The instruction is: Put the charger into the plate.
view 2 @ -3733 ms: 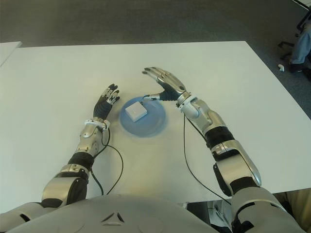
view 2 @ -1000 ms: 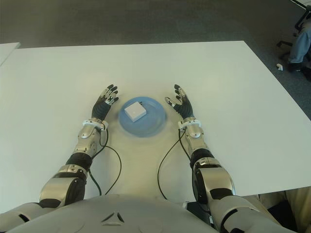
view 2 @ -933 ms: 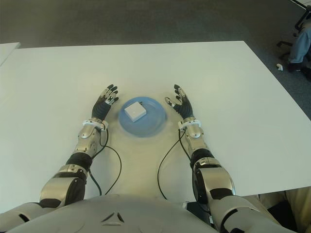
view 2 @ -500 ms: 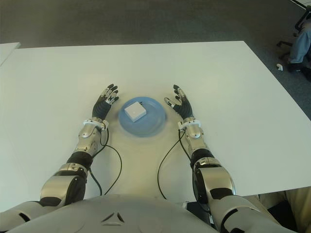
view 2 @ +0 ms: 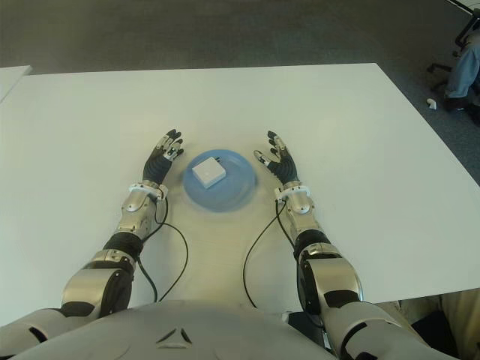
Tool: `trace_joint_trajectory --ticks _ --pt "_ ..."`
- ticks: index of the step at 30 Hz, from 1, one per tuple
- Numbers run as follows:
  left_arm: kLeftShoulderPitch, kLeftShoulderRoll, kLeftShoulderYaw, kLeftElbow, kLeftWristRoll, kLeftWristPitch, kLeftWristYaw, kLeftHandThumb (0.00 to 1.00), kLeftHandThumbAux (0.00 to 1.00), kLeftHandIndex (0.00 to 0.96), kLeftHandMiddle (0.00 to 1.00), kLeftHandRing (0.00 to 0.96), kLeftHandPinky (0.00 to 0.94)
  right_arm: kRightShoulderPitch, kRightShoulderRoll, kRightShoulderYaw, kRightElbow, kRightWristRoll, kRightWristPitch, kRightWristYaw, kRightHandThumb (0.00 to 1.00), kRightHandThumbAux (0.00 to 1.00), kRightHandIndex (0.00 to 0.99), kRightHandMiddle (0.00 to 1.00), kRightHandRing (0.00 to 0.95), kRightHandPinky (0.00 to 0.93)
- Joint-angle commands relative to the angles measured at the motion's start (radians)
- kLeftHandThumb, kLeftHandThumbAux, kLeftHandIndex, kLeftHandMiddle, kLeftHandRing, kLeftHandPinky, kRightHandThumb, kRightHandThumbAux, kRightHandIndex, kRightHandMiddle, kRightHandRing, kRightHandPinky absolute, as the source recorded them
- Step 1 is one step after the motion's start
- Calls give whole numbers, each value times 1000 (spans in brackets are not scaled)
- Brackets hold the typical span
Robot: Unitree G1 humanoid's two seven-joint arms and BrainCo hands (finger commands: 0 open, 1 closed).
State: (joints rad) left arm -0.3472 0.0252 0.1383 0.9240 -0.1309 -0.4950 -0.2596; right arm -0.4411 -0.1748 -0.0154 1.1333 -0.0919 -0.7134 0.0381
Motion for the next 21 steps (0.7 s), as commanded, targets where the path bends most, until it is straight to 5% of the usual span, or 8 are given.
trace_joint_trajectory --ticks 1,21 --pt "8 5 -5 40 18 23 22 0 468 51 91 18 0 40 10 5 38 -10 29 0 142 594 0 0 0 4" --pt "0 7 -3 64 17 11 13 0 468 40 94 24 0 46 13 14 39 -27 15 -25 163 579 0 0 0 18"
